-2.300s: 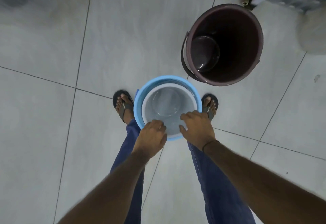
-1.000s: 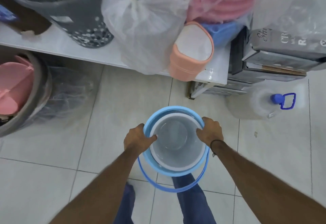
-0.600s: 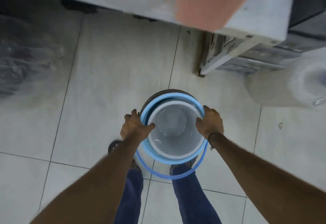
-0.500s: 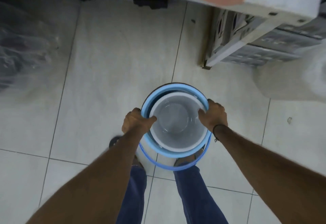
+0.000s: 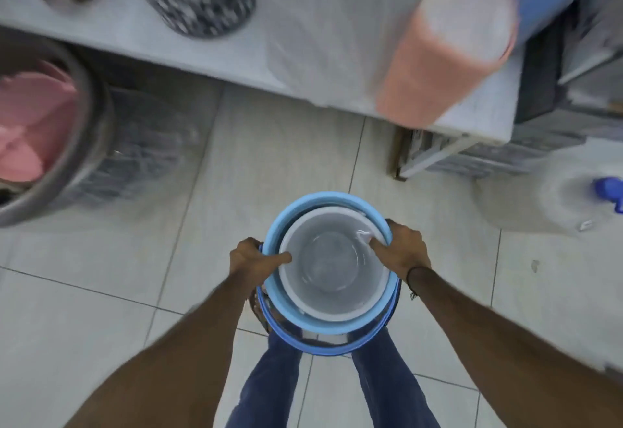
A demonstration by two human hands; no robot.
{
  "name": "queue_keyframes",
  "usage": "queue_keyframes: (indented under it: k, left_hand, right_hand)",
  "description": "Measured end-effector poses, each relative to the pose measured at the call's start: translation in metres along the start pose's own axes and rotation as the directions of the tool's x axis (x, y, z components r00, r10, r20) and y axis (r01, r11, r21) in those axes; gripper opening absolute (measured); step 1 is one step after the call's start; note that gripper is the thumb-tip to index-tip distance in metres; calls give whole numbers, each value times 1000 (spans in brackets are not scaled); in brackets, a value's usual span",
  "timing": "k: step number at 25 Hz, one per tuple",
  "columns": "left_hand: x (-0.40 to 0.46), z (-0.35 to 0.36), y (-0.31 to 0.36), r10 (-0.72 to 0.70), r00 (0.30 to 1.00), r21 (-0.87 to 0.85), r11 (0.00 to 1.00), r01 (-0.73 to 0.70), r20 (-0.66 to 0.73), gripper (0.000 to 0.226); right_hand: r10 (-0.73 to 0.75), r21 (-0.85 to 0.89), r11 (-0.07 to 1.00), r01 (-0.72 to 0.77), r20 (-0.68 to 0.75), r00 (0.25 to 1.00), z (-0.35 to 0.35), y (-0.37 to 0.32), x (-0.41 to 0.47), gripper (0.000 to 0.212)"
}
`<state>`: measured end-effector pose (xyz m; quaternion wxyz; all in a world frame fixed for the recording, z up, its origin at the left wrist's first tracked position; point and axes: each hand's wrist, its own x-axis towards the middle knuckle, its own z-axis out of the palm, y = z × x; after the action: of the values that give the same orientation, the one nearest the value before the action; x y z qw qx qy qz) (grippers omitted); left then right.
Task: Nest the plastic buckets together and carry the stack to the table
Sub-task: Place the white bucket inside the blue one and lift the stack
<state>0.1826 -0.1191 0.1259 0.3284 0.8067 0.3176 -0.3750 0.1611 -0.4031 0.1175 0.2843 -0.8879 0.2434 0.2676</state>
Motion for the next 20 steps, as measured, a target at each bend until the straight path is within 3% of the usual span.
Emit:
queue_keyframes:
  k: [5, 10, 12, 15, 18, 20]
  left_hand:
    - [-133, -186, 60, 43, 999, 68, 997, -44, 23, 61]
    - [-230, -355, 124, 192, 981, 162, 968, -192, 16, 68]
    - [-266, -413, 149, 257, 965, 149, 957, -247, -49, 64]
    - [-300, -479, 193, 366, 921, 37, 931, -364, -135, 38]
    - [-314, -537, 245, 414, 875, 63, 909, -413, -250, 54]
    - [-312, -562, 282, 435, 867, 57, 898, -435, -243, 49]
  right_hand:
    - [-95, -27, 995, 95, 6, 995, -114, -145, -104, 34]
    - [-220, -26, 975, 221, 62, 974, -226, -291, -169, 47]
    - [-279, -61, 958, 279, 14, 960, -269, -352, -183, 51]
    - [-358, -24, 934, 357, -85, 930, -327, -426, -193, 55]
    - [-401, 54, 909, 413, -156, 903, -383, -485, -190, 51]
    - [-419, 81, 893, 443, -212, 883, -415, -515, -175, 60]
